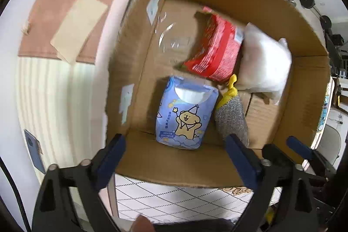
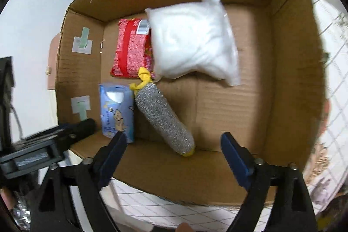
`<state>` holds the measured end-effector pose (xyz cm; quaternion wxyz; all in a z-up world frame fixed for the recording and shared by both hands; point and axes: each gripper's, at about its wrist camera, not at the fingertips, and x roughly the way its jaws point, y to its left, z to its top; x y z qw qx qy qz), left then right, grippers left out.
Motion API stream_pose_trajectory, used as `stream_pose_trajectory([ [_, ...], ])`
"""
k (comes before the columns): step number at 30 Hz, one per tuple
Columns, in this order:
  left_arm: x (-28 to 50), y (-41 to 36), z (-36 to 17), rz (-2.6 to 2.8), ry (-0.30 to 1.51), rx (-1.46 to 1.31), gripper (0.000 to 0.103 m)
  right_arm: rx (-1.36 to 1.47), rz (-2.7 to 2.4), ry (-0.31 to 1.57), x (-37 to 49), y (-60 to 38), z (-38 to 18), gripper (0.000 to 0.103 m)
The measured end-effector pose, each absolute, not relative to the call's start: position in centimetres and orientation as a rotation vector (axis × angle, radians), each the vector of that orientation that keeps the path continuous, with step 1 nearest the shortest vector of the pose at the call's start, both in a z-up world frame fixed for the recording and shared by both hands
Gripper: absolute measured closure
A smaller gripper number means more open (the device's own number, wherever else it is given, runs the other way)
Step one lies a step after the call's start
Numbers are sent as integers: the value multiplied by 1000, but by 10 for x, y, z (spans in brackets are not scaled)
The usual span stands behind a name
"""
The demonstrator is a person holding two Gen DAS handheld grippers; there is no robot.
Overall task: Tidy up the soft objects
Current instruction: 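Carry both items into the box and open both grippers, then grasp the orange pack with the left gripper while the right gripper grasps the grey sock bundle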
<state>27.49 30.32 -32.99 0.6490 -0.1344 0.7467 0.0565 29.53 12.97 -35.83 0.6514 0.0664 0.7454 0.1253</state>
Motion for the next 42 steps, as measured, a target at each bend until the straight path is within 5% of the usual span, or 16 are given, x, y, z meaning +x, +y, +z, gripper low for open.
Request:
stream_pose_trajectory([
  [12,240,273,-249,164,1452,-195,3,-18,201,1448,267,113,-280,0],
  [24,225,163,-186,103,1309,46,3,240,133,1341,218,2,-233,0],
  [32,261,-11,-240,-160,1413,334,4,379,-173,1511,148,-192,-292,0],
  [37,290,-95,-300,-229,1529,478,32,310,-259,1648,113,-253,-342,0],
  [42,306,-140,-366,-210,1653,629,33,274,-236,1736,100,-278,-379,4],
])
